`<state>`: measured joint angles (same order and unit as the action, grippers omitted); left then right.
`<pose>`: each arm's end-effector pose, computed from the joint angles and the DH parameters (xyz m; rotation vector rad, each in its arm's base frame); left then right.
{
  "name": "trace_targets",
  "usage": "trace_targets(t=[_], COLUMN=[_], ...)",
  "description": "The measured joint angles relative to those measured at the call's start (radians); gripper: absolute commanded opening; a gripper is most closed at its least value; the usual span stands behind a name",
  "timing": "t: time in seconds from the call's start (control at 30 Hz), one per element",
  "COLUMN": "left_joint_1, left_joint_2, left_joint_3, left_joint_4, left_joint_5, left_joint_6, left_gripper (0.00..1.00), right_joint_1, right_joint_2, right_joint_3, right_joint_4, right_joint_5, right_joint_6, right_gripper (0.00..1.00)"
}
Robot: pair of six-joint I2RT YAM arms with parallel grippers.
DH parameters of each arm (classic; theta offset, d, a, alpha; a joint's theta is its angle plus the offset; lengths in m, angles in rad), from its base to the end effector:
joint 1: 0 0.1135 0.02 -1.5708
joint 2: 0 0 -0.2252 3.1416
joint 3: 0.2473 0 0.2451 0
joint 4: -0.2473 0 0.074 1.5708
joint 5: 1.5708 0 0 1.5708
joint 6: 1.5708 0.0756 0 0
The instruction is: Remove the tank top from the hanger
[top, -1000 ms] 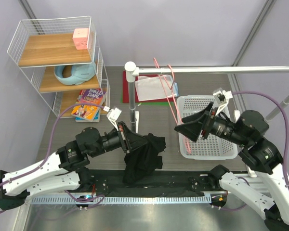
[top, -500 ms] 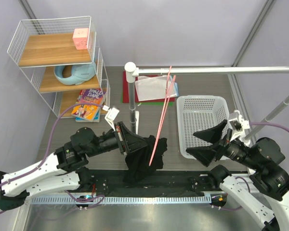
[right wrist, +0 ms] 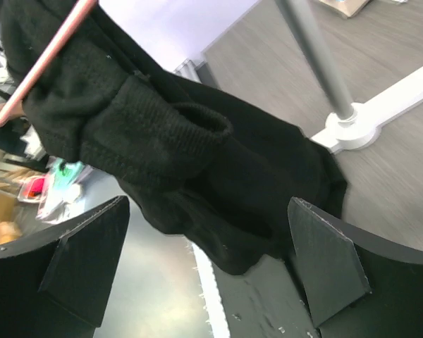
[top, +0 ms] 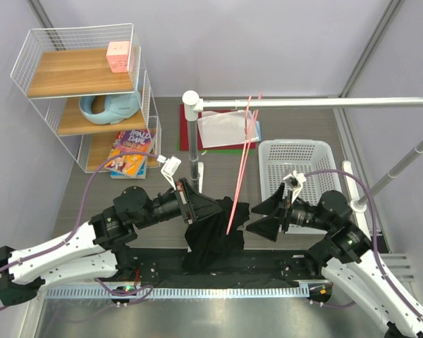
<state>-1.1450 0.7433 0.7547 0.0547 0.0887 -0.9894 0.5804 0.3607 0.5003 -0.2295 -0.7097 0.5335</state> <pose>0.0931 -0.2214 0.3385 0.2237 1.7775 -1.7129 0.1127 0.1328 0.2737 -0.6334 1.7355 1.3958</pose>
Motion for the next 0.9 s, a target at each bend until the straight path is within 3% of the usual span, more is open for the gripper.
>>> trace_targets(t=[0.17, 0.4, 0.5, 0.73, 0.9], left_joint_1=[0.0, 0.0, 0.0, 0.0, 0.0], left_joint_2=[0.005, 0.047, 0.057, 0.057, 0.057], left_joint_3=[-0.001, -0.002, -0.002, -0.01, -0.012], left_joint_4=[0.0, -0.008, -0.011, -0.014, -0.013], left_joint_5=[-0.046, -0.102, -0.108, -0.115, -0.115], left_joint_6=[-0.01, -0.026, -0.029, -0.04, -0.051], left_gripper=[0.0, 0.0, 0.0, 0.0, 0.0], right_joint_1=[0.031, 0.353, 0.429, 0.45, 0.452], right_joint_2=[0.076, 0.267, 0.321, 0.385, 0.449], right_joint_3=[-0.109, -0.139, -0.177, -0.336, -0.36], right_joint_4=[0.241, 0.444, 0.543, 0.784, 0.922], right_joint_5=[-0.033, 0.096, 0.184, 0.378, 0.435], right_joint_6=[0.101, 0.103, 0.097, 0.113, 0.126], right_gripper=[1.0, 1.0, 1.0, 1.0, 0.98])
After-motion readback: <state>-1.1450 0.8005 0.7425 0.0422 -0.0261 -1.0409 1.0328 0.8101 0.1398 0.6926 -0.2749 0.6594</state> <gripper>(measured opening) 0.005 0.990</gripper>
